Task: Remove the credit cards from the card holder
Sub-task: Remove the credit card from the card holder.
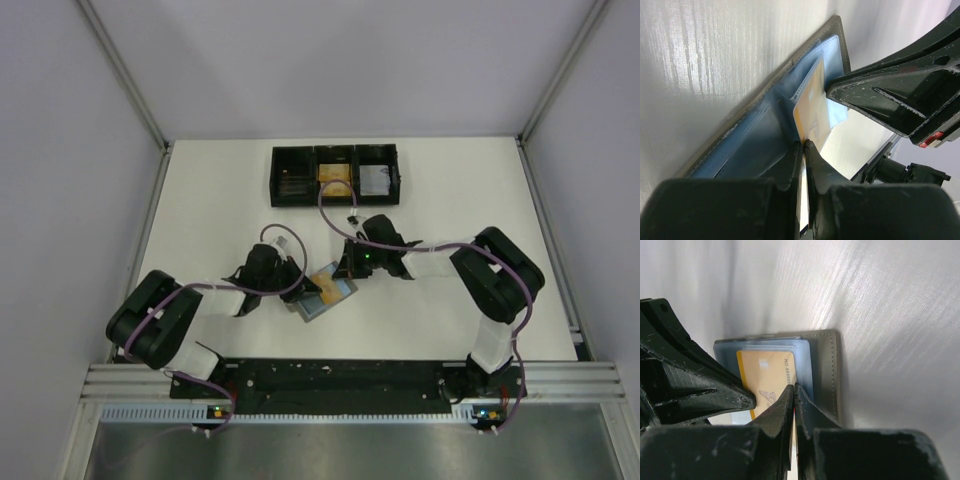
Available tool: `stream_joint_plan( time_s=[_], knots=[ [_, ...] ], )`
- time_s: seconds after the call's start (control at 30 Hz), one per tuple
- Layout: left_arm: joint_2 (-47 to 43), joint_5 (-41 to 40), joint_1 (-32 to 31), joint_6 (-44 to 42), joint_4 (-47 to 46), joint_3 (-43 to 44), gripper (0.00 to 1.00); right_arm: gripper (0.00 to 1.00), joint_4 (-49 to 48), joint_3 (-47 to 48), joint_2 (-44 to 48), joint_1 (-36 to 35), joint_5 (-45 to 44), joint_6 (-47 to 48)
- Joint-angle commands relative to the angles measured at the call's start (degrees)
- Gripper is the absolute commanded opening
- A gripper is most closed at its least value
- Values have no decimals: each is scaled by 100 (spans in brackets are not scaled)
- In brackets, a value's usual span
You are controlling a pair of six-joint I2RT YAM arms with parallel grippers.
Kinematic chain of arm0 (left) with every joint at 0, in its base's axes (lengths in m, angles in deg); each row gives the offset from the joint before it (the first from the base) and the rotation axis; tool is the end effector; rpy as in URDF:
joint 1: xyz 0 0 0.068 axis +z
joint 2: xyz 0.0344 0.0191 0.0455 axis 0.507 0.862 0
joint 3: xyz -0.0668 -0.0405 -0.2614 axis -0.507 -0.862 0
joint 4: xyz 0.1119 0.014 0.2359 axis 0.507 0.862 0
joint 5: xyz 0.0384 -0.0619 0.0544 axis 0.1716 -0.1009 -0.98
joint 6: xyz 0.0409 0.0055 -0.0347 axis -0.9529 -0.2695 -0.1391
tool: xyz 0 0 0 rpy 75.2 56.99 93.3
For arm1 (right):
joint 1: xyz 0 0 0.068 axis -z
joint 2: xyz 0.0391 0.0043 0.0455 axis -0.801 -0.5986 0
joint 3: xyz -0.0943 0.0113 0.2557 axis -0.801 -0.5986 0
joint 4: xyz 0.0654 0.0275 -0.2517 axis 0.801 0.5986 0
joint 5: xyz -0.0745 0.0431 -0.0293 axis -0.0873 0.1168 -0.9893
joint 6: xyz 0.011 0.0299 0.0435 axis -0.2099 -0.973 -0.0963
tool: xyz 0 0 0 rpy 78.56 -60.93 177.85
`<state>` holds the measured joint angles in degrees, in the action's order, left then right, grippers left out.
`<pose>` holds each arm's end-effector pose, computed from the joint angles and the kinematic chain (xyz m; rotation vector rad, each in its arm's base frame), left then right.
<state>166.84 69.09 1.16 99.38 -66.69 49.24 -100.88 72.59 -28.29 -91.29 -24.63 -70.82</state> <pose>0.2081 -0.1330 0.1202 -0.4057 2.4915 -1.2000 0.2659 0.2267 0.1286 -0.2784 2.5108 1.0824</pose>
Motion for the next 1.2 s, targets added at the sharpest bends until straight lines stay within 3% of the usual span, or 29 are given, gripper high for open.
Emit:
stream_joint_plan(
  time_s=[0.0, 0.27, 0.57, 0.87, 1.17],
  knots=[
    [-35, -30, 30, 184, -299, -171, 9, 0, 427, -186, -6, 53, -538, 77],
    [-184, -66, 38, 237, -272, -224, 13, 0, 427, -195, -49, 62, -573, 68],
    [-360, -118, 30, 246, -211, -321, 0, 0, 761, -72, -172, 62, -748, 85],
    [-413, -162, 30, 395, -290, -461, 0, 0, 805, -72, -225, 132, -757, 41],
    [-1028, -382, 38, 377, 324, -672, 0, 0, 797, -107, -234, 212, -784, -20]
  ],
)
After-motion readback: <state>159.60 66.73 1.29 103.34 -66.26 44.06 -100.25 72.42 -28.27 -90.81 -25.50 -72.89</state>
